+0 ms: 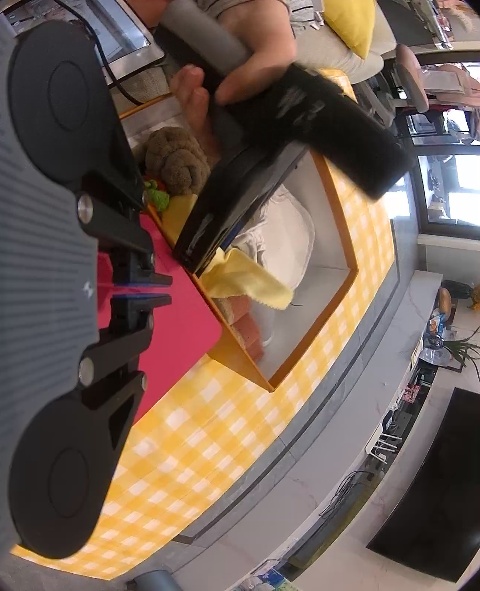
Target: Organize soft objects
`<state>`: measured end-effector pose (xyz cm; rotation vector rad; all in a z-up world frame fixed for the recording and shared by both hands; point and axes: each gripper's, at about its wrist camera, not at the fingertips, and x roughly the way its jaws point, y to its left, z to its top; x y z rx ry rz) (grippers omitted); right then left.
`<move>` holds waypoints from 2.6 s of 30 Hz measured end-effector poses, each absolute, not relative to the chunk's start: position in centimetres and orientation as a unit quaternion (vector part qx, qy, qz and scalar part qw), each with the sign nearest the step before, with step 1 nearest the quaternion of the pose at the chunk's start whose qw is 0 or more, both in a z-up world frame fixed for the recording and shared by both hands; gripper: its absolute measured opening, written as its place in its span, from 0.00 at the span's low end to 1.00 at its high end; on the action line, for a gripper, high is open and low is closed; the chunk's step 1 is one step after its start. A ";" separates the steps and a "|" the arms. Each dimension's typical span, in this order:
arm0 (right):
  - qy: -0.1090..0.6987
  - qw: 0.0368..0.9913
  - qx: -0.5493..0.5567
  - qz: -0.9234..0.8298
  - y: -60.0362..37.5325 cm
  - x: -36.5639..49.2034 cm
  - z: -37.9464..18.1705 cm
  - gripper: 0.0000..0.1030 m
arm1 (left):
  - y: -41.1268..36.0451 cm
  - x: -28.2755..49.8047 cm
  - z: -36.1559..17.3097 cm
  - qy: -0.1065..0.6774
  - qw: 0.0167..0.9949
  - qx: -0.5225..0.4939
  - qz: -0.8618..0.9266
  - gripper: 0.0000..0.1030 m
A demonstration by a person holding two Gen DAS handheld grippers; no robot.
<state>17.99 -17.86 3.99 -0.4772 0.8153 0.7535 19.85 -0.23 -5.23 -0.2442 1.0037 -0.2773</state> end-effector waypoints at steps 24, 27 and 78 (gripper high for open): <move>0.331 0.879 -0.211 0.270 -13.1 16.5 5.3 0.54 | 2.8 10.6 1.5 0.273 0.961 0.012 -0.035 0.86; 0.308 0.915 -0.188 0.182 -13.9 16.1 5.2 0.61 | 2.1 9.9 2.2 0.236 0.971 0.008 -0.039 0.86; 0.214 0.969 -0.055 0.110 -15.6 11.2 2.6 0.94 | 0.2 9.0 0.8 0.165 0.986 0.001 0.002 0.97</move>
